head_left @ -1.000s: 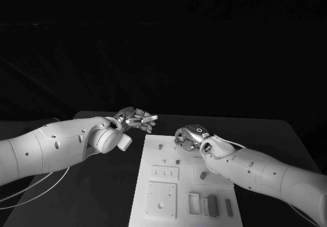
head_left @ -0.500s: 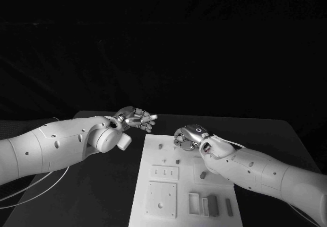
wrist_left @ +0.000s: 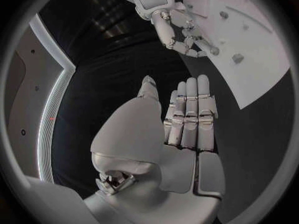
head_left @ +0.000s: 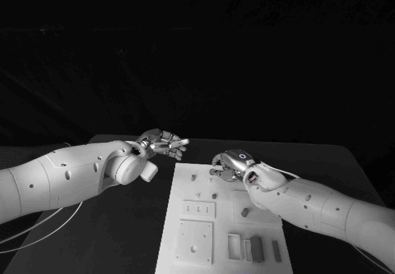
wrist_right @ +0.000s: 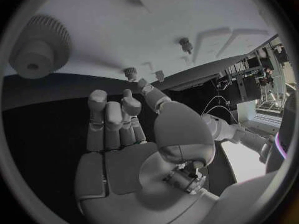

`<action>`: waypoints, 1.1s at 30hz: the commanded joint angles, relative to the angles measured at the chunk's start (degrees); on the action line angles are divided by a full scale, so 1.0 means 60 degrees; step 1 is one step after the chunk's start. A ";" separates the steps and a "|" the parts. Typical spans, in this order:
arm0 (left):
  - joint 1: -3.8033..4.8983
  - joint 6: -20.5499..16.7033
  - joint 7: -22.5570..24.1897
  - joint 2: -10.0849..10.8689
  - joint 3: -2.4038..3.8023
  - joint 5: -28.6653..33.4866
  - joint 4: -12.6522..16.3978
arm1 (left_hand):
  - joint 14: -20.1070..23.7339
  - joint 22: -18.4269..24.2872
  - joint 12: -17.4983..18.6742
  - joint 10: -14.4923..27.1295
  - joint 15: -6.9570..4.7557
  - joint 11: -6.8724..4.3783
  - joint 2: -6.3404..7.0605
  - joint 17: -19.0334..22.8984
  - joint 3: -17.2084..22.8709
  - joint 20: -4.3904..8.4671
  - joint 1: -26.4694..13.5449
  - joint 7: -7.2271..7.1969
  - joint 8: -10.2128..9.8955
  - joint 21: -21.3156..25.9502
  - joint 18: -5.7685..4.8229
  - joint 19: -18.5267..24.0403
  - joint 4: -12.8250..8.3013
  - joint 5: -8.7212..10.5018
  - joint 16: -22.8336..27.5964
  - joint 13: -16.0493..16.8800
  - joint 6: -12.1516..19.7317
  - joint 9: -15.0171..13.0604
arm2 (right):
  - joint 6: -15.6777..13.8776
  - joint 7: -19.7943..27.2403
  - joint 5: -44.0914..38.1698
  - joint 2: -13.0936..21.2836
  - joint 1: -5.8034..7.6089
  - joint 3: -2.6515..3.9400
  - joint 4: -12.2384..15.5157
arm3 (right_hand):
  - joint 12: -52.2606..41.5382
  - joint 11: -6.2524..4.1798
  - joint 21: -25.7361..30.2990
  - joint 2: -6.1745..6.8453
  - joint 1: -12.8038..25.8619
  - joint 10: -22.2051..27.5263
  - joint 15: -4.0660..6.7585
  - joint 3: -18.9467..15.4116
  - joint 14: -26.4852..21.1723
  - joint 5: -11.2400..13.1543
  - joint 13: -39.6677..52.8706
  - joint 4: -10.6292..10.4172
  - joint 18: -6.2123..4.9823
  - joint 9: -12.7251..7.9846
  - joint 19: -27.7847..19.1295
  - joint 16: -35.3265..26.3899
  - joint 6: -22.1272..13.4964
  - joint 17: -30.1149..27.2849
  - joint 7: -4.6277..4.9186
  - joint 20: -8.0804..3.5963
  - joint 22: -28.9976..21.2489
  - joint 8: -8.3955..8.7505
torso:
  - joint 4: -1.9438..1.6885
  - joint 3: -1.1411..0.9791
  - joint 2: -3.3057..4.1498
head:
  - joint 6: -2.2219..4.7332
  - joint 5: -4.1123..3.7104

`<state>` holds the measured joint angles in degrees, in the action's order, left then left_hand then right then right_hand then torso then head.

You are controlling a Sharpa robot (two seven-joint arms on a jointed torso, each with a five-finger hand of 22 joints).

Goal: Assemble the parts on the task board

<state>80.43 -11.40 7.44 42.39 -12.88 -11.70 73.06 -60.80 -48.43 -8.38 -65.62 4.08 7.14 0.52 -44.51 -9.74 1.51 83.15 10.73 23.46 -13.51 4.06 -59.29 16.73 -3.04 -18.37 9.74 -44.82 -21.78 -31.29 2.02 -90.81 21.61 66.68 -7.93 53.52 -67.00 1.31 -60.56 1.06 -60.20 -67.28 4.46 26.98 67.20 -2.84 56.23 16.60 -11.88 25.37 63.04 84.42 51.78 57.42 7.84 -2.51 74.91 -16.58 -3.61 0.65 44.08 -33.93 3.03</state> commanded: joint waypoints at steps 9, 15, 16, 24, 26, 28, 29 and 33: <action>0.0032 -0.0002 0.0177 0.0094 0.0011 -0.0017 -0.0250 | 0.0028 -0.0014 0.0068 -0.0054 0.0029 -0.0011 0.0034 -0.0024 -0.0076 -0.0015 0.0091 -0.0001 -0.0066 0.0058 0.0102 0.0069 0.0011 0.0040 0.0057 0.0017 -0.0070 -0.0012 | 0.0437 -0.0429 0.0844 0.1675 0.0691 0.0445 0.2203 | -0.0002 0.0178 0.0047 0.0473 0.0117 0.0026 -0.0119 -0.0074 0.0069 0.0003 0.0050 -0.0069 -0.0521 -0.0134 0.0099 0.0065 -0.0632 0.0046 0.0182 -0.0042 0.0082 0.0352 | 0.0127 -0.0041 -0.0051 | 0.0150 -0.0047; 0.0030 0.0001 0.0187 0.0136 0.0007 -0.0049 -0.0312 | 0.0028 -0.0015 0.0072 -0.0054 0.0029 -0.0010 0.0037 -0.0027 -0.0077 -0.0014 0.0099 0.0000 -0.0068 0.0060 0.0102 0.0069 0.0011 0.0040 0.0060 0.0018 -0.0069 -0.0013 | 0.2181 0.0076 0.1053 0.2520 0.0840 0.0455 0.2434 | 0.0022 0.0434 0.0164 0.0967 0.0084 0.0364 -0.0362 -0.0044 -0.0333 0.0006 0.0110 -0.0043 -0.0521 -0.0335 -0.0045 -0.0019 -0.1547 -0.0237 0.0450 0.0003 0.0052 0.0838 | 0.0271 -0.0084 -0.0127 | 0.0168 -0.0026; 0.0030 0.0001 0.0187 0.0145 0.0007 -0.0063 -0.0312 | 0.0028 -0.0015 0.0072 -0.0054 0.0029 -0.0010 0.0037 -0.0027 -0.0077 -0.0014 0.0100 0.0000 -0.0069 0.0060 0.0102 0.0069 0.0011 0.0040 0.0061 0.0018 -0.0069 -0.0013 | 0.2295 0.0105 0.0994 0.2613 0.0840 0.0455 0.2426 | 0.0010 0.0465 0.0194 0.1088 0.0020 0.0458 -0.0400 -0.0019 -0.0410 0.0007 0.0137 -0.0038 -0.0521 -0.0388 -0.0104 -0.0020 -0.1817 -0.0227 0.0476 0.0029 0.0052 0.0974 | 0.0295 -0.0094 -0.0134 | 0.0170 -0.0018; 0.0028 0.0027 0.0146 0.0162 0.0006 -0.0158 -0.0326 | 0.0028 -0.0016 0.0076 -0.0054 0.0029 -0.0009 0.0036 -0.0030 -0.0076 -0.0015 0.0108 0.0000 -0.0070 0.0061 0.0102 0.0069 0.0012 0.0040 0.0064 0.0020 -0.0070 -0.0014 | 0.2944 0.0214 0.0298 0.2839 0.0817 0.0432 0.2079 | -0.0124 0.0505 0.0303 0.2098 -0.0170 0.0987 -0.0451 0.0581 -0.0886 -0.0006 0.0291 -0.0535 -0.0521 -0.0408 -0.0354 0.0064 -0.2630 -0.0146 0.0506 0.0232 0.0058 0.1238 | 0.0373 -0.0163 -0.0141 | 0.0159 -0.0056; 0.0027 0.0046 0.0130 0.0138 0.0005 -0.0166 -0.0356 | 0.0027 -0.0017 0.0077 -0.0055 0.0029 -0.0009 0.0030 -0.0032 -0.0074 -0.0015 0.0112 0.0000 -0.0070 0.0062 0.0102 0.0068 0.0013 0.0040 0.0066 0.0020 -0.0071 -0.0014 | 0.3037 0.0154 0.0124 0.2825 0.0783 0.0418 0.1923 | -0.0194 0.0512 0.0267 0.2251 -0.0209 0.1036 -0.0461 0.0716 -0.0955 -0.0001 0.0320 -0.0696 -0.0521 -0.0336 -0.0377 0.0131 -0.2684 -0.0126 0.0513 0.0257 0.0090 0.1184 | 0.0362 -0.0158 -0.0141 | 0.0151 -0.0085; 0.0026 0.0052 0.0130 0.0131 0.0005 -0.0182 -0.0356 | 0.0027 -0.0018 0.0078 -0.0055 0.0029 -0.0009 0.0027 -0.0033 -0.0073 -0.0015 0.0113 0.0000 -0.0071 0.0062 0.0102 0.0068 0.0013 0.0040 0.0067 0.0021 -0.0071 -0.0015 | 0.3091 0.0097 0.0007 0.2806 0.0746 0.0409 0.1842 | -0.0233 0.0514 0.0243 0.2366 -0.0199 0.1055 -0.0462 0.0769 -0.0985 -0.0002 0.0330 -0.0808 -0.0521 -0.0290 -0.0391 0.0169 -0.2741 -0.0122 0.0516 0.0267 0.0107 0.1158 | 0.0346 -0.0155 -0.0140 | 0.0152 -0.0117; 0.0026 0.0065 0.0128 0.0128 0.0005 -0.0195 -0.0358 | 0.0028 -0.0018 0.0079 -0.0056 0.0029 -0.0009 0.0024 -0.0034 -0.0072 -0.0015 0.0114 0.0000 -0.0071 0.0063 0.0102 0.0068 0.0014 0.0040 0.0068 0.0021 -0.0072 -0.0015 | 0.3126 0.0069 -0.0052 0.2792 0.0719 0.0407 0.1819 | -0.0245 0.0518 0.0235 0.2402 -0.0185 0.1061 -0.0465 0.0774 -0.0992 -0.0006 0.0332 -0.0842 -0.0521 -0.0278 -0.0393 0.0182 -0.2771 -0.0121 0.0519 0.0269 0.0113 0.1157 | 0.0331 -0.0138 -0.0142 | 0.0146 -0.0131; 0.0024 0.0090 0.0123 0.0102 0.0004 -0.0203 -0.0401 | 0.0027 -0.0018 0.0081 -0.0056 0.0030 -0.0008 0.0021 -0.0036 -0.0072 -0.0016 0.0117 0.0000 -0.0072 0.0063 0.0102 0.0068 0.0014 0.0040 0.0070 0.0022 -0.0071 -0.0015 | 0.3209 0.0120 -0.0075 0.2500 0.0562 0.0390 0.1457 | -0.0318 0.0539 0.0185 0.2481 -0.0069 0.1082 -0.0486 0.0703 -0.1021 -0.0007 0.0349 -0.0976 -0.0521 -0.0200 -0.0412 0.0258 -0.2877 -0.0113 0.0543 0.0271 0.0141 0.1120 | 0.0317 -0.0132 -0.0140 | 0.0117 -0.0150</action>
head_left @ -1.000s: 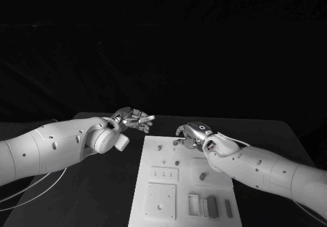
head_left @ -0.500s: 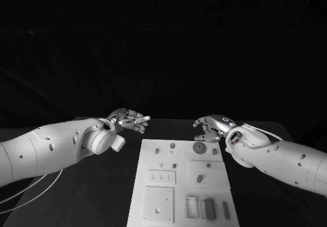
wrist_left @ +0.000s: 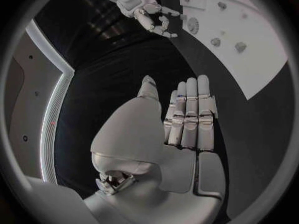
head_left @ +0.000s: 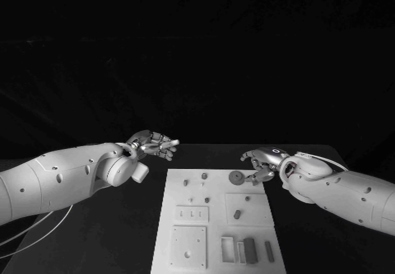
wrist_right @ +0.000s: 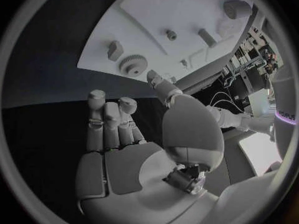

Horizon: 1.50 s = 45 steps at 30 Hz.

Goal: Assemble the parts on the task board

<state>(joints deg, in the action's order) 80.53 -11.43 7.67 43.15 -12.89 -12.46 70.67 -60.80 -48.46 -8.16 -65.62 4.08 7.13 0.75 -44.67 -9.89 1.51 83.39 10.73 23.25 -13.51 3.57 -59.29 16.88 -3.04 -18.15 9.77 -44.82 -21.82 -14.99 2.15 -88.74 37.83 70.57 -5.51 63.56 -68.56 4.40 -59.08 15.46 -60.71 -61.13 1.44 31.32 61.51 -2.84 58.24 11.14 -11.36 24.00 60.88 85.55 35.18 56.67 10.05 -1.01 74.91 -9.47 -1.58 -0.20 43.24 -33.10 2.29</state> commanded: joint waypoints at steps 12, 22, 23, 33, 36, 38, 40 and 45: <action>0.0008 0.0107 0.0016 -0.0133 0.0007 -0.0107 -0.0057 | 0.0026 -0.0015 0.0051 -0.0057 0.0031 -0.0007 -0.0030 -0.0015 -0.0045 -0.0017 0.0082 0.0001 -0.0038 0.0065 0.0183 0.0066 -0.0010 0.0040 0.0039 0.0019 -0.0071 -0.0011 | 0.0240 0.0131 -0.0516 -0.0796 -0.0436 -0.0051 -0.1031 | -0.0227 0.0073 -0.0188 -0.0047 0.0106 -0.0005 -0.0031 -0.0161 -0.0037 -0.0008 0.0016 -0.0222 -0.0607 0.0245 -0.0015 0.0239 -0.0131 -0.0001 0.0224 -0.0044 0.0165 -0.0253 | -0.0101 0.0006 0.0041 | -0.0047 -0.0031; 0.0010 0.0114 -0.0021 -0.0124 0.0009 -0.0154 0.0004 | 0.0025 -0.0017 0.0057 -0.0058 0.0031 -0.0006 -0.0037 -0.0020 -0.0045 -0.0017 0.0088 0.0001 -0.0042 0.0068 0.0183 0.0066 -0.0010 0.0040 0.0045 0.0021 -0.0070 -0.0012 | 0.0183 0.0106 -0.0496 -0.1060 -0.0447 -0.0050 -0.1396 | -0.0277 0.0081 -0.0230 -0.0177 0.0123 -0.0021 -0.0040 -0.0257 -0.0019 -0.0006 -0.0009 -0.0215 -0.0607 0.0337 -0.0007 0.0288 -0.0121 -0.0032 0.0231 -0.0071 0.0161 -0.0341 | -0.0097 0.0020 0.0041 | -0.0076 -0.0039; 0.0010 0.0117 -0.0026 -0.0121 0.0010 -0.0158 0.0009 | 0.0025 -0.0017 0.0058 -0.0058 0.0031 -0.0006 -0.0036 -0.0021 -0.0045 -0.0017 0.0088 0.0001 -0.0042 0.0068 0.0182 0.0066 -0.0010 0.0040 0.0045 0.0021 -0.0070 -0.0012 | 0.0177 0.0097 -0.0485 -0.1061 -0.0447 -0.0050 -0.1430 | -0.0282 0.0082 -0.0236 -0.0203 0.0136 -0.0023 -0.0041 -0.0274 -0.0017 -0.0006 -0.0014 -0.0220 -0.0607 0.0351 -0.0006 0.0294 -0.0115 -0.0037 0.0231 -0.0074 0.0159 -0.0357 | -0.0095 0.0018 0.0043 | -0.0080 -0.0033; 0.0010 0.0143 -0.0076 -0.0139 0.0009 -0.0183 -0.0043 | 0.0024 -0.0019 0.0063 -0.0058 0.0032 -0.0004 -0.0041 -0.0026 -0.0049 -0.0020 0.0082 0.0003 -0.0046 0.0071 0.0180 0.0066 -0.0006 0.0040 0.0051 0.0023 -0.0068 -0.0013 | 0.0281 0.0119 -0.0218 -0.1063 -0.0447 -0.0048 -0.1497 | -0.0328 0.0064 -0.0267 -0.0472 0.0312 -0.0027 -0.0030 -0.0489 -0.0013 -0.0004 -0.0067 -0.0245 -0.0607 0.0491 -0.0026 0.0340 0.0039 -0.0097 0.0209 -0.0091 0.0146 -0.0542 | -0.0073 0.0020 0.0047 | -0.0136 -0.0027; 0.0010 0.0176 -0.0099 -0.0145 0.0009 -0.0183 -0.0047 | 0.0024 -0.0020 0.0069 -0.0057 0.0034 -0.0002 -0.0045 -0.0030 -0.0054 -0.0022 0.0068 0.0005 -0.0049 0.0073 0.0178 0.0066 -0.0004 0.0040 0.0056 0.0025 -0.0065 -0.0013 | 0.0340 0.0144 -0.0010 -0.1052 -0.0446 -0.0046 -0.1527 | -0.0347 0.0021 -0.0281 -0.0698 0.0477 -0.0044 0.0006 -0.0639 -0.0007 -0.0003 -0.0091 -0.0275 -0.0607 0.0569 -0.0037 0.0361 0.0278 -0.0121 0.0166 -0.0093 0.0146 -0.0700 | -0.0078 0.0009 0.0048 | -0.0165 -0.0025; 0.0010 0.0198 -0.0122 -0.0141 0.0009 -0.0183 -0.0037 | 0.0025 -0.0021 0.0074 -0.0056 0.0036 -0.0001 -0.0050 -0.0033 -0.0058 -0.0023 0.0052 0.0007 -0.0052 0.0075 0.0177 0.0067 -0.0002 0.0040 0.0062 0.0026 -0.0064 -0.0014 | 0.0381 0.0172 0.0123 -0.1032 -0.0445 -0.0044 -0.1556 | -0.0350 -0.0016 -0.0281 -0.1072 0.0669 -0.0055 0.0041 -0.0729 -0.0002 -0.0488 -0.0118 -0.0363 -0.0607 0.0611 -0.0056 0.0372 0.0489 -0.0147 0.0128 -0.0090 0.0141 -0.0816 | -0.0086 0.0002 0.0046 | -0.0178 -0.0031; 0.0010 0.0209 -0.0142 -0.0129 0.0009 -0.0184 -0.0029 | 0.0026 -0.0022 0.0077 -0.0056 0.0037 0.0000 -0.0053 -0.0036 -0.0061 -0.0024 0.0041 0.0008 -0.0054 0.0077 0.0176 0.0068 -0.0002 0.0040 0.0066 0.0027 -0.0063 -0.0015 | 0.0450 0.0201 0.0282 -0.1011 -0.0443 -0.0039 -0.1554 | -0.0351 -0.0034 -0.0289 -0.1249 0.0863 -0.0059 0.0061 -0.0859 0.0000 -0.0771 -0.0140 -0.0410 -0.0607 0.0611 -0.0073 0.0382 0.0616 -0.0171 0.0108 -0.0083 0.0145 -0.0868 | -0.0092 0.0002 0.0042 | -0.0190 -0.0031; 0.0010 0.0200 -0.0161 -0.0110 0.0010 -0.0184 -0.0022 | 0.0030 -0.0023 0.0087 -0.0052 0.0039 0.0003 -0.0056 -0.0041 -0.0066 -0.0025 0.0024 0.0009 -0.0058 0.0083 0.0175 0.0073 -0.0003 0.0040 0.0076 0.0029 -0.0062 -0.0016 | 0.0721 0.0226 0.0572 -0.1034 -0.0430 -0.0025 -0.1610 | -0.0355 -0.0075 -0.0297 -0.1556 0.1355 -0.0060 0.0102 -0.1091 -0.0004 -0.1229 -0.0182 -0.0598 -0.0607 0.0591 -0.0108 0.0404 0.0977 -0.0212 0.0067 -0.0082 0.0144 -0.0990 | -0.0086 -0.0004 0.0033 | -0.0233 -0.0019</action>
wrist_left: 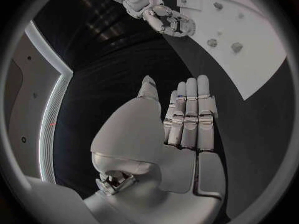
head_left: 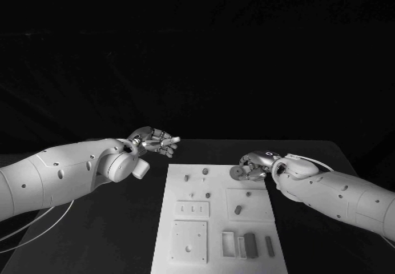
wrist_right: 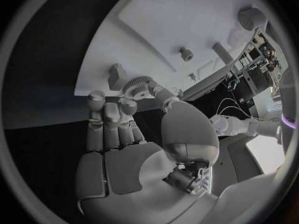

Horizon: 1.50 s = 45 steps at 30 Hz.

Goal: Assemble the parts on the task board

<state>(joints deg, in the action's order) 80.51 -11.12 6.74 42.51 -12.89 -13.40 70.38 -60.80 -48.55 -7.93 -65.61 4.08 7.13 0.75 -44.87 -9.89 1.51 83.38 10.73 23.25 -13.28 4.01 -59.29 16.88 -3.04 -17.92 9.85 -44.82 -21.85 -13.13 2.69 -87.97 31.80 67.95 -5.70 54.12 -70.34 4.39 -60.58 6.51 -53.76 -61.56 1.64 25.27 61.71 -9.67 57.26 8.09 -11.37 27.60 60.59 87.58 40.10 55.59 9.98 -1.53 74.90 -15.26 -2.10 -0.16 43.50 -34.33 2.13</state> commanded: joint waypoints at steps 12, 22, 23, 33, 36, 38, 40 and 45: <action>0.0013 0.0140 -0.0019 -0.0012 0.0010 -0.0042 0.0035 | 0.0037 -0.0011 0.0064 -0.0043 0.0040 0.0006 -0.0058 -0.0016 -0.0062 -0.0023 0.0040 0.0009 -0.0066 0.0054 0.0106 0.0080 -0.0011 0.0040 0.0053 0.0017 -0.0056 -0.0013 | 0.0362 0.0093 0.0411 -0.0180 0.0007 0.0006 -0.0271 | -0.0062 -0.0078 -0.0050 -0.0134 0.0446 0.0023 0.0077 -0.0181 -0.0063 -0.0321 -0.0042 -0.0115 -0.0605 -0.0076 -0.0090 0.0081 0.0268 -0.0070 0.0075 -0.0024 0.0144 -0.0012 | 0.0009 -0.0014 -0.0013 | -0.0032 0.0013; 0.0014 0.0130 -0.0039 0.0002 0.0012 -0.0050 0.0076 | 0.0040 -0.0013 0.0078 -0.0035 0.0042 0.0011 -0.0048 -0.0024 -0.0063 -0.0025 0.0056 0.0013 -0.0075 0.0061 0.0106 0.0086 -0.0011 0.0040 0.0066 0.0019 -0.0045 -0.0013 | 0.0193 -0.0124 0.0190 -0.0335 0.0007 0.0006 -0.0320 | -0.0063 -0.0048 -0.0051 -0.0010 0.0476 0.0034 0.0056 -0.0203 -0.0078 -0.0303 -0.0059 -0.0034 -0.0605 -0.0154 -0.0102 0.0092 0.0190 -0.0092 0.0109 -0.0042 0.0141 0.0078 | -0.0005 -0.0009 -0.0010 | -0.0041 0.0021; 0.0014 0.0133 -0.0039 0.0002 0.0012 -0.0050 0.0076 | 0.0040 -0.0013 0.0078 -0.0035 0.0042 0.0011 -0.0047 -0.0024 -0.0063 -0.0025 0.0057 0.0013 -0.0076 0.0061 0.0106 0.0086 -0.0011 0.0040 0.0066 0.0019 -0.0044 -0.0013 | 0.0192 -0.0133 0.0171 -0.0343 0.0006 0.0006 -0.0320 | -0.0063 -0.0044 -0.0051 0.0003 0.0475 0.0035 0.0052 -0.0201 -0.0079 -0.0295 -0.0060 -0.0027 -0.0605 -0.0160 -0.0102 0.0093 0.0186 -0.0093 0.0113 -0.0043 0.0140 0.0084 | -0.0006 -0.0008 -0.0010 | -0.0042 0.0022; 0.0015 0.0116 -0.0053 0.0028 0.0013 -0.0069 0.0093 | 0.0042 -0.0015 0.0087 -0.0031 0.0044 0.0015 -0.0041 -0.0030 -0.0064 -0.0027 0.0068 0.0017 -0.0083 0.0065 0.0105 0.0088 -0.0012 0.0040 0.0074 0.0021 -0.0036 -0.0014 | 0.0210 -0.0260 0.0090 -0.0365 0.0006 0.0006 -0.0267 | -0.0092 -0.0005 -0.0061 0.0218 0.0531 0.0036 0.0013 -0.0171 -0.0043 -0.0109 -0.0072 -0.0013 -0.0605 -0.0229 -0.0066 0.0131 0.0187 -0.0082 0.0152 -0.0060 0.0127 0.0135 | 0.0009 -0.0008 -0.0019 | -0.0070 0.0024; 0.0015 0.0114 -0.0051 0.0027 0.0013 -0.0088 0.0098 | 0.0042 -0.0016 0.0088 -0.0031 0.0044 0.0015 -0.0040 -0.0032 -0.0063 -0.0027 0.0073 0.0017 -0.0084 0.0066 0.0106 0.0089 -0.0013 0.0040 0.0076 0.0022 -0.0036 -0.0014 | 0.0263 -0.0281 0.0087 -0.0371 0.0006 0.0006 -0.0259 | -0.0100 0.0006 -0.0061 0.0254 0.0587 0.0037 0.0002 -0.0152 -0.0027 -0.0105 -0.0076 -0.0059 -0.0605 -0.0240 -0.0056 0.0142 0.0218 -0.0073 0.0163 -0.0063 0.0122 0.0132 | 0.0013 -0.0008 -0.0020 | -0.0071 0.0031; 0.0016 0.0111 -0.0049 0.0025 0.0013 -0.0089 0.0099 | 0.0043 -0.0016 0.0090 -0.0030 0.0044 0.0015 -0.0040 -0.0033 -0.0063 -0.0027 0.0075 0.0018 -0.0085 0.0067 0.0106 0.0089 -0.0013 0.0040 0.0077 0.0022 -0.0035 -0.0014 | 0.0300 -0.0297 0.0045 -0.0371 0.0006 0.0006 -0.0253 | -0.0108 0.0004 -0.0064 0.0230 0.0584 0.0036 0.0000 -0.0118 -0.0019 -0.0112 -0.0078 -0.0071 -0.0605 -0.0241 -0.0049 0.0150 0.0267 -0.0072 0.0161 -0.0070 0.0121 0.0114 | 0.0010 -0.0008 -0.0020 | -0.0058 0.0041; 0.0016 0.0115 -0.0049 0.0028 0.0014 -0.0089 0.0103 | 0.0043 -0.0016 0.0090 -0.0030 0.0045 0.0015 -0.0040 -0.0033 -0.0062 -0.0027 0.0077 0.0018 -0.0085 0.0067 0.0106 0.0090 -0.0013 0.0040 0.0078 0.0022 -0.0035 -0.0014 | 0.0307 -0.0320 0.0011 -0.0368 0.0006 0.0006 -0.0249 | -0.0115 0.0002 -0.0066 0.0206 0.0565 0.0035 0.0001 -0.0096 -0.0020 -0.0117 -0.0079 -0.0062 -0.0605 -0.0243 -0.0047 0.0155 0.0294 -0.0077 0.0157 -0.0075 0.0121 0.0104 | 0.0008 -0.0008 -0.0022 | -0.0057 0.0035; 0.0016 0.0107 -0.0058 0.0043 0.0014 -0.0090 0.0109 | 0.0043 -0.0017 0.0094 -0.0030 0.0045 0.0016 -0.0041 -0.0036 -0.0061 -0.0028 0.0083 0.0019 -0.0086 0.0069 0.0105 0.0090 -0.0012 0.0040 0.0082 0.0024 -0.0034 -0.0015 | 0.0272 -0.0391 -0.0056 -0.0383 0.0006 0.0006 -0.0245 | -0.0139 -0.0031 -0.0084 0.0017 0.0443 0.0026 0.0028 -0.0021 0.0014 -0.0102 -0.0085 0.0052 -0.0605 -0.0251 -0.0042 0.0181 0.0420 -0.0058 0.0122 -0.0088 0.0130 0.0059 | 0.0009 -0.0012 -0.0017 | -0.0063 0.0037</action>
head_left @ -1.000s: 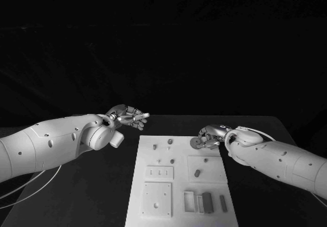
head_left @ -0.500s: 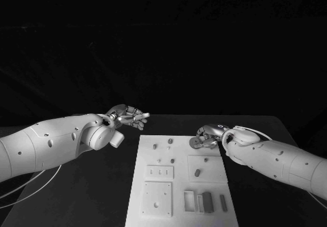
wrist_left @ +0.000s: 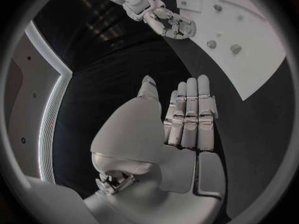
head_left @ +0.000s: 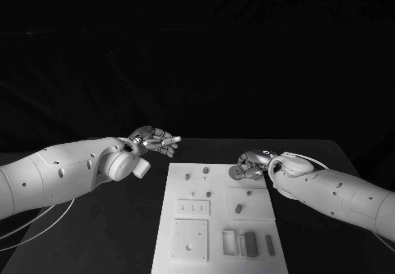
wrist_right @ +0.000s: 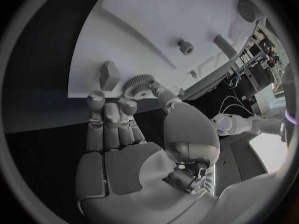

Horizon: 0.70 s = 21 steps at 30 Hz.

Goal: Assemble the parts on the task board

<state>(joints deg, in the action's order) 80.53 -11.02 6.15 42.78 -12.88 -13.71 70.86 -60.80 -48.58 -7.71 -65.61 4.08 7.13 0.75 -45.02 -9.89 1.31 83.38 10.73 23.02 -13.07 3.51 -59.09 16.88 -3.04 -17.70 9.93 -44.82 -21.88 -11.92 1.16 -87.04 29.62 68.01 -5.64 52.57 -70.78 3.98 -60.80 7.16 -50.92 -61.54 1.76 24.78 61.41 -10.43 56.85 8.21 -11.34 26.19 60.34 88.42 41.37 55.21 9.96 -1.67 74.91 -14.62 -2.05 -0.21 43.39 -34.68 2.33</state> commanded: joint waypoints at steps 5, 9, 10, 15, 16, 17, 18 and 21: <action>0.0013 0.0094 0.0042 -0.0010 0.0012 -0.0039 0.0031 | 0.0043 -0.0013 0.0059 -0.0032 0.0046 0.0016 -0.0043 -0.0014 -0.0061 0.0004 0.0087 0.0019 -0.0049 0.0033 0.0188 0.0057 -0.0011 0.0040 0.0048 0.0012 -0.0035 -0.0012 | -0.0126 -0.0312 -0.0328 -0.0083 -0.0004 -0.0002 0.0023 | -0.0093 -0.0012 -0.0085 -0.0313 -0.0106 -0.0026 0.0051 0.0077 0.0163 -0.0001 -0.0033 0.0191 -0.0609 -0.0010 0.0022 0.0073 0.0411 0.0070 0.0072 -0.0068 0.0143 -0.0131 | -0.0005 -0.0003 0.0004 | -0.0003 0.0006; 0.0014 0.0082 0.0044 -0.0020 0.0012 -0.0041 0.0025 | 0.0042 -0.0014 0.0060 -0.0033 0.0046 0.0016 -0.0045 -0.0016 -0.0060 0.0004 0.0088 0.0019 -0.0049 0.0034 0.0188 0.0057 -0.0010 0.0040 0.0050 0.0013 -0.0036 -0.0013 | -0.0144 -0.0394 -0.0412 -0.0110 -0.0004 -0.0002 0.0037 | -0.0101 -0.0075 -0.0129 -0.0635 -0.0200 -0.0115 0.0109 0.0083 0.0291 0.0001 -0.0069 0.0428 -0.0609 -0.0014 0.0055 0.0099 0.0620 0.0134 0.0008 -0.0079 0.0150 -0.0207 | -0.0011 -0.0001 0.0008 | -0.0021 0.0018; 0.0014 0.0082 0.0045 -0.0023 0.0012 -0.0041 0.0022 | 0.0042 -0.0014 0.0060 -0.0034 0.0046 0.0016 -0.0046 -0.0016 -0.0060 0.0004 0.0089 0.0019 -0.0049 0.0034 0.0188 0.0057 -0.0010 0.0040 0.0050 0.0013 -0.0036 -0.0013 | -0.0159 -0.0432 -0.0442 -0.0116 -0.0004 -0.0002 0.0042 | -0.0098 -0.0095 -0.0139 -0.0720 -0.0223 -0.0136 0.0128 0.0088 0.0294 0.0000 -0.0080 0.0494 -0.0609 -0.0013 0.0060 0.0100 0.0690 0.0114 -0.0013 -0.0081 0.0151 -0.0234 | -0.0017 0.0000 0.0008 | -0.0025 0.0017; 0.0014 0.0080 0.0030 -0.0004 0.0012 -0.0048 0.0038 | 0.0041 -0.0015 0.0062 -0.0035 0.0047 0.0016 -0.0048 -0.0019 -0.0059 0.0003 0.0093 0.0019 -0.0049 0.0035 0.0188 0.0056 -0.0011 0.0040 0.0053 0.0015 -0.0037 -0.0014 | -0.0167 -0.0499 -0.0497 -0.0150 -0.0004 -0.0002 0.0058 | -0.0078 -0.0140 -0.0159 -0.0984 -0.0312 -0.0200 0.0176 0.0121 0.0356 -0.0004 -0.0117 0.0719 -0.0609 -0.0038 0.0068 0.0103 0.0821 0.0123 -0.0059 -0.0082 0.0148 -0.0261 | -0.0014 -0.0001 0.0004 | -0.0048 0.0037; 0.0014 0.0080 0.0030 -0.0003 0.0012 -0.0049 0.0038 | 0.0041 -0.0015 0.0063 -0.0035 0.0047 0.0016 -0.0048 -0.0019 -0.0059 0.0003 0.0093 0.0019 -0.0049 0.0036 0.0188 0.0057 -0.0011 0.0040 0.0054 0.0015 -0.0037 -0.0014 | -0.0166 -0.0502 -0.0511 -0.0157 -0.0004 -0.0002 0.0059 | -0.0075 -0.0145 -0.0162 -0.1013 -0.0324 -0.0208 0.0179 0.0125 0.0353 -0.0005 -0.0122 0.0755 -0.0609 -0.0043 0.0069 0.0102 0.0838 0.0110 -0.0063 -0.0081 0.0148 -0.0264 | -0.0016 0.0000 0.0007 | -0.0054 0.0040; 0.0014 0.0078 0.0027 -0.0003 0.0012 -0.0049 0.0039 | 0.0041 -0.0015 0.0063 -0.0036 0.0047 0.0016 -0.0048 -0.0020 -0.0059 0.0003 0.0095 0.0019 -0.0049 0.0036 0.0188 0.0057 -0.0011 0.0040 0.0054 0.0015 -0.0037 -0.0015 | -0.0171 -0.0513 -0.0516 -0.0167 -0.0004 -0.0003 0.0059 | -0.0069 -0.0156 -0.0166 -0.1083 -0.0362 -0.0221 0.0188 0.0145 0.0370 -0.0007 -0.0130 0.0827 -0.0609 -0.0048 0.0071 0.0102 0.0884 0.0115 -0.0073 -0.0081 0.0146 -0.0276 | -0.0010 -0.0001 0.0007 | -0.0055 0.0045; 0.0014 0.0078 0.0025 -0.0002 0.0012 -0.0049 0.0041 | 0.0041 -0.0016 0.0063 -0.0036 0.0047 0.0016 -0.0048 -0.0020 -0.0059 0.0003 0.0096 0.0019 -0.0049 0.0036 0.0188 0.0057 -0.0011 0.0040 0.0055 0.0016 -0.0037 -0.0015 | -0.0192 -0.0539 -0.0540 -0.0179 -0.0004 -0.0003 0.0065 | -0.0066 -0.0158 -0.0167 -0.1107 -0.0381 -0.0226 0.0191 0.0155 0.0364 -0.0009 -0.0134 0.0857 -0.0609 -0.0052 0.0070 0.0101 0.0893 0.0101 -0.0077 -0.0081 0.0145 -0.0276 | -0.0006 -0.0004 0.0007 | -0.0059 0.0051; 0.0015 0.0083 0.0026 0.0003 0.0012 -0.0050 0.0052 | 0.0041 -0.0016 0.0064 -0.0036 0.0047 0.0016 -0.0046 -0.0022 -0.0060 0.0003 0.0099 0.0019 -0.0050 0.0037 0.0188 0.0057 -0.0012 0.0040 0.0056 0.0016 -0.0037 -0.0015 | -0.0201 -0.0600 -0.0612 -0.0197 -0.0004 -0.0003 0.0103 | -0.0055 -0.0160 -0.0169 -0.1110 -0.0401 -0.0239 0.0196 0.0157 0.0356 -0.0006 -0.0145 0.0955 -0.0609 -0.0072 0.0068 0.0098 0.0899 0.0075 -0.0079 -0.0074 0.0142 -0.0262 | 0.0002 -0.0005 0.0000 | -0.0064 0.0057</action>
<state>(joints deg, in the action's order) 80.53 -11.03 6.02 42.83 -12.87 -13.82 70.96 -60.80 -48.62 -7.71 -65.61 4.08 7.13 0.52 -45.07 -9.89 1.31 83.61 10.73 23.02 -13.07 4.02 -59.09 16.88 -3.04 -17.70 9.97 -44.82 -21.92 -13.10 -1.33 -89.06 28.55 68.09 -5.60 53.00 -71.00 3.05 -61.58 1.10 -53.03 -62.47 2.76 25.67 63.27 -10.14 56.03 13.68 -11.34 25.77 60.90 88.70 44.83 55.75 7.84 -1.69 74.95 -16.08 -2.10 -0.23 43.41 -35.05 2.61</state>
